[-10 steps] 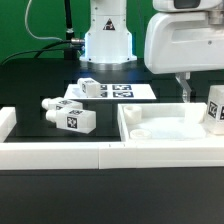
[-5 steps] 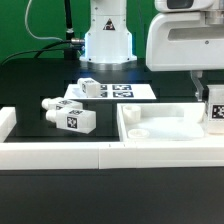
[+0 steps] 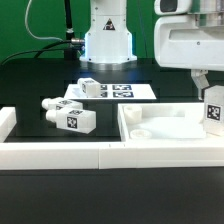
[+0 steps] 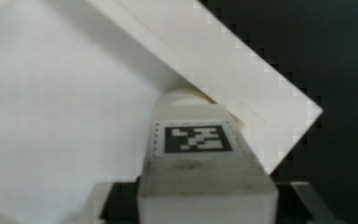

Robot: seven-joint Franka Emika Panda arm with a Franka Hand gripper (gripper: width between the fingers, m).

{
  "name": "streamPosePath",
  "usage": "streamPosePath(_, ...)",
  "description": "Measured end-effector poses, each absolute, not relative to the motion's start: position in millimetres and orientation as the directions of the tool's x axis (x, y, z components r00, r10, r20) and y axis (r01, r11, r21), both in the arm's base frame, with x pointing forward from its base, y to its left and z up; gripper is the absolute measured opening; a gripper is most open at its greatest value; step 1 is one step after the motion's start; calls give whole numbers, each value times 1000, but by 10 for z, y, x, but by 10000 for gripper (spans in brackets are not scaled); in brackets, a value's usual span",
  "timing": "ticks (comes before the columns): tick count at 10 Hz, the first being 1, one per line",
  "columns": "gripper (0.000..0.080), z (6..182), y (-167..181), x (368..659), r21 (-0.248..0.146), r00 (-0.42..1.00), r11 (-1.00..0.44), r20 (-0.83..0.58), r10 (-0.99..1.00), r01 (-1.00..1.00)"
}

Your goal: Assemble one leg

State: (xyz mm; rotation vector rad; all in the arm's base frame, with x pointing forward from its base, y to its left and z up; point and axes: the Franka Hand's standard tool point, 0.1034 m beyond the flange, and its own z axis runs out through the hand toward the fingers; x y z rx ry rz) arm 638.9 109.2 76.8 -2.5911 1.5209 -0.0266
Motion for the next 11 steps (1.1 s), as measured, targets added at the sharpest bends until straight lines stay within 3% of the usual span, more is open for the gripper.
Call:
streamPosePath(2, 285, 766, 1166, 6375, -108, 204, -194, -88, -975, -975)
streamPosePath(4, 285, 766, 1166, 6378, -106, 171, -162, -84, -982, -981)
streamPosePath(5, 352, 763, 1145, 6374, -111, 289, -281, -72, -955, -953)
streamPosePath(6, 538, 761, 1049, 6356, -99, 487, -480, -64, -871, -872)
streamPosePath(7, 614, 776, 1012, 6368, -100, 651, -645, -52, -757, -758)
streamPosePath(9, 641, 786, 1033, 6357, -122, 748, -741, -16, -664, -660)
streamPosePath(11, 648, 771, 1017, 6341, -119, 835, -829, -1, -550, -546)
